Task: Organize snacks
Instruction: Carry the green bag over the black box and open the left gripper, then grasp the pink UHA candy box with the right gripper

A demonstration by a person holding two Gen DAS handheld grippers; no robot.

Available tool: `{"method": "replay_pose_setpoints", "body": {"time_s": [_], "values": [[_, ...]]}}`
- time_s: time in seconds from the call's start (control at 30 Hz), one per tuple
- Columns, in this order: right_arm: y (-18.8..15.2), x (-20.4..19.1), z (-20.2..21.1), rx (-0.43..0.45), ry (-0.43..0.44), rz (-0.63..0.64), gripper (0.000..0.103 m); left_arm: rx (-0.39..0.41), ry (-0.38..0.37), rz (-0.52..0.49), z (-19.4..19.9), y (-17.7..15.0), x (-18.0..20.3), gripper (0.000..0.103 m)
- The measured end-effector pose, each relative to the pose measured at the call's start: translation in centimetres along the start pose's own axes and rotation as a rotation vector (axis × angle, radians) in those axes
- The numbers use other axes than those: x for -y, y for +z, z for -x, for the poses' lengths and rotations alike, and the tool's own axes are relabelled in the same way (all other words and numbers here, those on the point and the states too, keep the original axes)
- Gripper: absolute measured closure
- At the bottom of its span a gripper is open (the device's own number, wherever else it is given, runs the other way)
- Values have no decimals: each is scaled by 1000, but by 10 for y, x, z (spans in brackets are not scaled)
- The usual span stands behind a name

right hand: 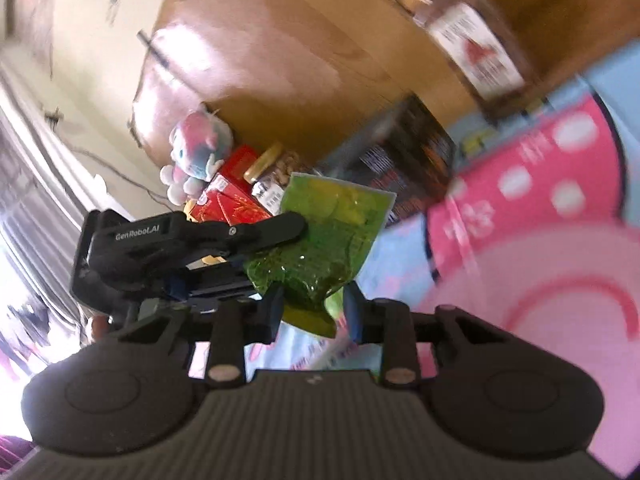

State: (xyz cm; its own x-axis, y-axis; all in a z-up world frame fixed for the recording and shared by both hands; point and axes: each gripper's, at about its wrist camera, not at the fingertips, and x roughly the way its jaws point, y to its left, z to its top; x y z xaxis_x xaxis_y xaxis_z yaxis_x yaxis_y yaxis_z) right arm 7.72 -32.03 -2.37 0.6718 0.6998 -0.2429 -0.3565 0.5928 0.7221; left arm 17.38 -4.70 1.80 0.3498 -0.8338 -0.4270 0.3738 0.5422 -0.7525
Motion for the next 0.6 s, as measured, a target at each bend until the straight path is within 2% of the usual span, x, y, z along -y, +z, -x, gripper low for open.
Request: {"method": "replay_pose_setpoints", "body": {"time_s": [0.13,0.27,0.33,0.37,0.4,0.47,0.5,0.6], "values": [[33,-23,-30,1,-11,94,74,95,116,-66,13,35,7,83],[68,-36,-75,-13,-42,195,74,186,291,-143,8,76,6,73],[82,-42,-110,-26,-95,258,74,193,410,-184,-6,92,2,57],[84,-42,-123,-33,-129,289,72,187,473,-191,-13,97,-3,53],[85,-42,-141,-50,-193,344,72,176,533,-195,-21,100,-8,53],[83,-40,-154,-53,-306,410,69,164,569,-191,-24,99,-16,53],[81,-36,-151,-42,-322,407,69,177,558,-187,-20,95,-18,53],[74,-26,-119,5,-243,308,69,211,510,-184,2,79,-20,53]]}}
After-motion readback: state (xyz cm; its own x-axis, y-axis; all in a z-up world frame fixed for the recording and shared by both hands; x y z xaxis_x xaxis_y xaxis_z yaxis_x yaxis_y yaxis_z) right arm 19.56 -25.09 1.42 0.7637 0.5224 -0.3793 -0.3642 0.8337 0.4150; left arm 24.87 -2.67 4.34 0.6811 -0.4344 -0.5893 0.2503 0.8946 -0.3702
